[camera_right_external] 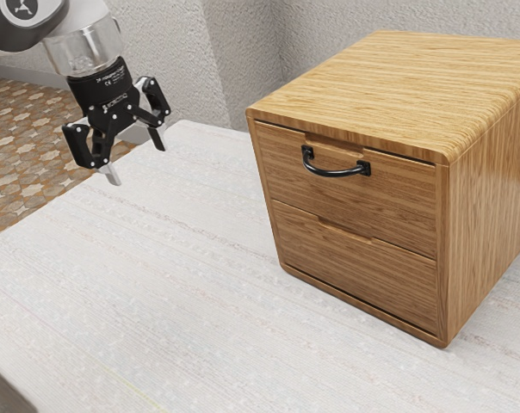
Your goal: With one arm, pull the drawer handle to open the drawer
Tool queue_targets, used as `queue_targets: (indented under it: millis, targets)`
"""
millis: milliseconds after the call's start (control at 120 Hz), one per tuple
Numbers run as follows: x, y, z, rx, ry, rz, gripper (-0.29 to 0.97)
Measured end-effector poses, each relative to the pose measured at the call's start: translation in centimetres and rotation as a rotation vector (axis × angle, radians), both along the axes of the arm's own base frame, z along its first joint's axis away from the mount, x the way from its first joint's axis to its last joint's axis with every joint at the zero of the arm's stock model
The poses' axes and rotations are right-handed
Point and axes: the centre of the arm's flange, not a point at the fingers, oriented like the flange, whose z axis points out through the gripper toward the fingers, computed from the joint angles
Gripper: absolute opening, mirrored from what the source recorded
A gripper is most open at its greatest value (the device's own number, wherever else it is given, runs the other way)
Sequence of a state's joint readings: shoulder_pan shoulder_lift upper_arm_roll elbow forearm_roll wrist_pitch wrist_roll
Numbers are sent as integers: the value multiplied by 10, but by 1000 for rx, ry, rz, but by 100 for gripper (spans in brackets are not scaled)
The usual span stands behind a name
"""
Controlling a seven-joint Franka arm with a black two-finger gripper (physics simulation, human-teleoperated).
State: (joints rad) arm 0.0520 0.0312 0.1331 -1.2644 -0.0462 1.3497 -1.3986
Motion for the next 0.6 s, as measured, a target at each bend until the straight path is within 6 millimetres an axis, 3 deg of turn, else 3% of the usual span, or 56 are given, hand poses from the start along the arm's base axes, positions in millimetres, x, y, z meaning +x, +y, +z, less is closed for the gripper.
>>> queue_targets:
  millis: [350, 467, 533, 600]
  targets:
    - [-3, -2, 4, -30, -11, -5, 66]
    - [-42, -1, 83, -11, -166, 0, 65]
    - [-51, 3, 100, -3, -216, 10, 65]
    - [-44, 2, 105, 7, -265, 14, 65]
